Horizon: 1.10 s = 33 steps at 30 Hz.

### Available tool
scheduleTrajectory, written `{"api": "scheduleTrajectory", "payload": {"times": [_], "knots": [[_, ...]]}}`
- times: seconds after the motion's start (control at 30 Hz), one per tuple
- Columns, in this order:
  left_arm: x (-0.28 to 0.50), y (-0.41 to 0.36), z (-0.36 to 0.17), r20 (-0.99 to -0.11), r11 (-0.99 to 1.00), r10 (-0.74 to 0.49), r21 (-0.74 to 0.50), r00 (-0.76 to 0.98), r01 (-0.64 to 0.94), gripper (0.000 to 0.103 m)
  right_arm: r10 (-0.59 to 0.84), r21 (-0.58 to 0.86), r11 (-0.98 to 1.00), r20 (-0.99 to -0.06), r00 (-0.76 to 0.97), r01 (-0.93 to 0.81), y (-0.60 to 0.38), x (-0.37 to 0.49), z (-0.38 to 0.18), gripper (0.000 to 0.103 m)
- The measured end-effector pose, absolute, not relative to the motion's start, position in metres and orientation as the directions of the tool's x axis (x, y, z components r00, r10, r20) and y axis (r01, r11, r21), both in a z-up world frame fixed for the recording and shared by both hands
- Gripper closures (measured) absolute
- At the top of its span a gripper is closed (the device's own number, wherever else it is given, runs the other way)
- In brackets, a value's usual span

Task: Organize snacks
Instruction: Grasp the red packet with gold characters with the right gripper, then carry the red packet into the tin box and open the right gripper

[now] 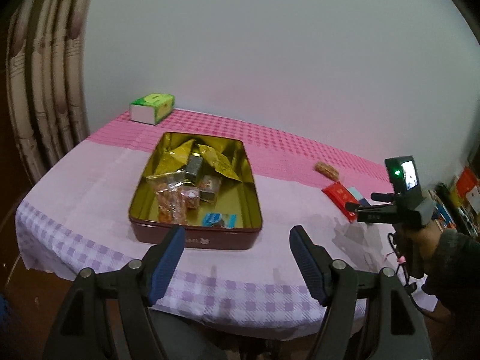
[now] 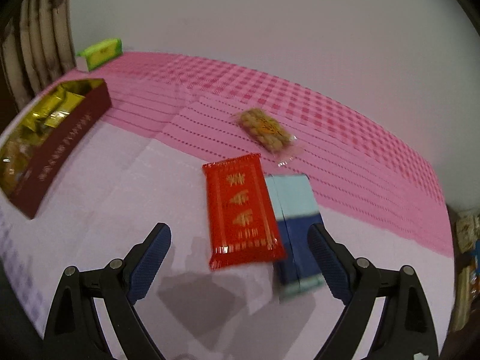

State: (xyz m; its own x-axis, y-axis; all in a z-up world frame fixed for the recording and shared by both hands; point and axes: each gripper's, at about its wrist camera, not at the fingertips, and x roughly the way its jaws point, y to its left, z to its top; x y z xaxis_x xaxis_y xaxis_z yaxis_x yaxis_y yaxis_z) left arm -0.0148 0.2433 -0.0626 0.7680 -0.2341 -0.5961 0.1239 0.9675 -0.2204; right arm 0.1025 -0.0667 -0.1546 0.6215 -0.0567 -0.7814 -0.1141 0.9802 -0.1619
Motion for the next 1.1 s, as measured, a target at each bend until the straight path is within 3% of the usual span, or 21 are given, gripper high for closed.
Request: {"api": "scheduleTrajectory", "payload": {"times": [0.1, 0.2, 0.3, 0.33, 0.37, 1.1], "knots": [[-0.012, 0.246, -0.065, -0.606, 0.968, -0.225, -0.229, 0.763, 0.104, 0.029, -0.083, -0.173, 0.981, -0.793, 0.604, -0.093, -0.068, 0.119, -0.163, 0.016], [-0.01, 0.245, -0.066, -0.614, 0.969, -0.221, -0.227, 0.758, 0.098, 0.029, -0.069, -0.142, 0.986, -0.816, 0.574, -0.083, -0.075, 0.13, -0.173, 0.037], [-0.007, 0.245, -0.07, -0.628, 0.969, -0.22, -0.232, 0.747, 0.09, 0.029, -0.099, -0.187, 0.978, -0.801, 0.59, -0.09, -0.07, 0.131, -0.178, 0.045], [-0.007, 0.246, -0.071, -0.63, 0.969, -0.218, -0.231, 0.745, 0.087, 0.029, -0.1, -0.195, 0.976, -0.794, 0.599, -0.095, -0.068, 0.13, -0.177, 0.061], [-0.007, 0.246, -0.071, -0.631, 0.97, -0.215, -0.23, 0.745, 0.084, 0.029, -0.115, -0.211, 0.973, -0.786, 0.607, -0.089, -0.066, 0.129, -0.175, 0.063], [-0.012, 0.253, -0.068, -0.637, 0.988, -0.09, -0.155, 0.766, -0.013, 0.029, 0.009, -0.05, 0.997, -0.638, 0.77, -0.053, -0.058, 0.05, -0.056, 0.063]]}}
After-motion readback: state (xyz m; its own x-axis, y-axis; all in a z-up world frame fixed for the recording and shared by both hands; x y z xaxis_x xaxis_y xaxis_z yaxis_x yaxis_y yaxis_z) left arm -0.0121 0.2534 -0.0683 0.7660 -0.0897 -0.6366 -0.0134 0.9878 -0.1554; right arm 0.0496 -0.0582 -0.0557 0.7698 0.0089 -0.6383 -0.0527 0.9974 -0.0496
